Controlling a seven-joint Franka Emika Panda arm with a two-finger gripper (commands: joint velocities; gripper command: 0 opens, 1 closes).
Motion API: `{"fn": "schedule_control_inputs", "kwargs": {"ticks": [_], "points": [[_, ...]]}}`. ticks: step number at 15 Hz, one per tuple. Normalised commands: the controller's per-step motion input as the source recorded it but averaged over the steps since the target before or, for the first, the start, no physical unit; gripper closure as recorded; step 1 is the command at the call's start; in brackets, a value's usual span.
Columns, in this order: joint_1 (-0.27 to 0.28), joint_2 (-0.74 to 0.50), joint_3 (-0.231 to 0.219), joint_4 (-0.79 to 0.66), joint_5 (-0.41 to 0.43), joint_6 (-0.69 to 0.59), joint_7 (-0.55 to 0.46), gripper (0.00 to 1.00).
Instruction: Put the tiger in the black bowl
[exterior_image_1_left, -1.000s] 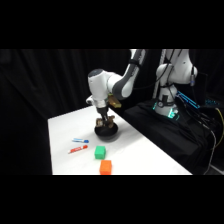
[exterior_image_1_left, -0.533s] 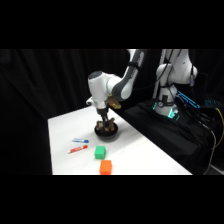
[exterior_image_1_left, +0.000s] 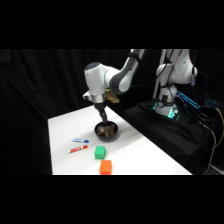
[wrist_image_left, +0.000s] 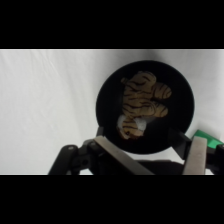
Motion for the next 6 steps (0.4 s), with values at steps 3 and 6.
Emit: {"fn": "schedule_control_inputs", "kwargs": {"ticks": [3, 6], "points": [[0.024, -0.47, 0.008, 0.01, -0.003, -0.41, -0.16, 0.0], [-0.011, -0.34, 0.036, 0.07, 0.084, -0.33, -0.24, 0.0]]}}
